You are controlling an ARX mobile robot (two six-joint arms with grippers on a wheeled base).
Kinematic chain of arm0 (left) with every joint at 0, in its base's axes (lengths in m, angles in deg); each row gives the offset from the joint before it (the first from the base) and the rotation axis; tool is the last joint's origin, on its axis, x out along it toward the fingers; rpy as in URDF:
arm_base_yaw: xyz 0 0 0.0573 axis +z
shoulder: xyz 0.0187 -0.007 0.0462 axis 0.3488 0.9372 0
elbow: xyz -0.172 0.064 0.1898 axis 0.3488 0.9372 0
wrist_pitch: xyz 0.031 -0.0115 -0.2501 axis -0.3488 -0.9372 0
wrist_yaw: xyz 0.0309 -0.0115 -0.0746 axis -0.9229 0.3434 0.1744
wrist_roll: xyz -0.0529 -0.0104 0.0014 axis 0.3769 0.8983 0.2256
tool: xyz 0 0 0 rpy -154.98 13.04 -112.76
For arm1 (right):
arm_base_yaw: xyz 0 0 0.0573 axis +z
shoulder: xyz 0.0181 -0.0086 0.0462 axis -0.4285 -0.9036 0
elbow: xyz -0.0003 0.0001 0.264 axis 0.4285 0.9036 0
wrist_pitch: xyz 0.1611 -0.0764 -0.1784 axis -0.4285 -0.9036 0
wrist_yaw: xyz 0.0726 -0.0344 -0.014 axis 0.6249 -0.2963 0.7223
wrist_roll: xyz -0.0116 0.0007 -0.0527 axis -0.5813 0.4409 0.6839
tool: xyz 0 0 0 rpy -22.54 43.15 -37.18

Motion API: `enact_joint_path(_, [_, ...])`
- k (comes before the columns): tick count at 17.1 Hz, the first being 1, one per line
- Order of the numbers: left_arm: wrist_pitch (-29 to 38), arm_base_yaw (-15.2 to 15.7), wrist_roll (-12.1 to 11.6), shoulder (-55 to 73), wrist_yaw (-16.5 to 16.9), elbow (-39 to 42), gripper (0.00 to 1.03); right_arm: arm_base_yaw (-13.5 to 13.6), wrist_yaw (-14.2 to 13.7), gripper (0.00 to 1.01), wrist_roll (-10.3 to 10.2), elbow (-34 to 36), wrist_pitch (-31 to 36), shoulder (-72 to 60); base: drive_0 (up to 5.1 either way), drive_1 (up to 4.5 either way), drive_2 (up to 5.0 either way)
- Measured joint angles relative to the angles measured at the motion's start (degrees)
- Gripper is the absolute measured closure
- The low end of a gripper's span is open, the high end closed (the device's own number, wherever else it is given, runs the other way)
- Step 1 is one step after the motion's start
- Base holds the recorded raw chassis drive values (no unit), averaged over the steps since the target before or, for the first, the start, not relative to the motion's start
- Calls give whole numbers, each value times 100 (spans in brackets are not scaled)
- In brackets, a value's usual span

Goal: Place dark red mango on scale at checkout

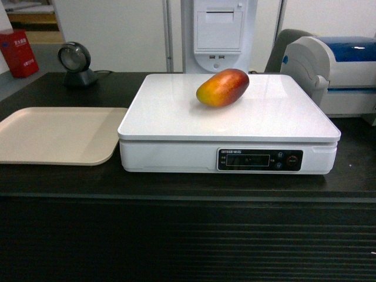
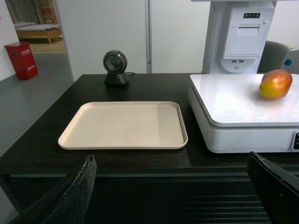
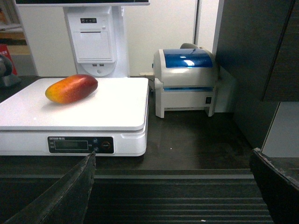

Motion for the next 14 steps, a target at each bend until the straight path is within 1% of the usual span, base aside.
enact_joint_path(14, [0, 0, 0, 0, 0, 0, 5, 0, 0, 3, 0, 0, 0, 0, 0, 0, 0])
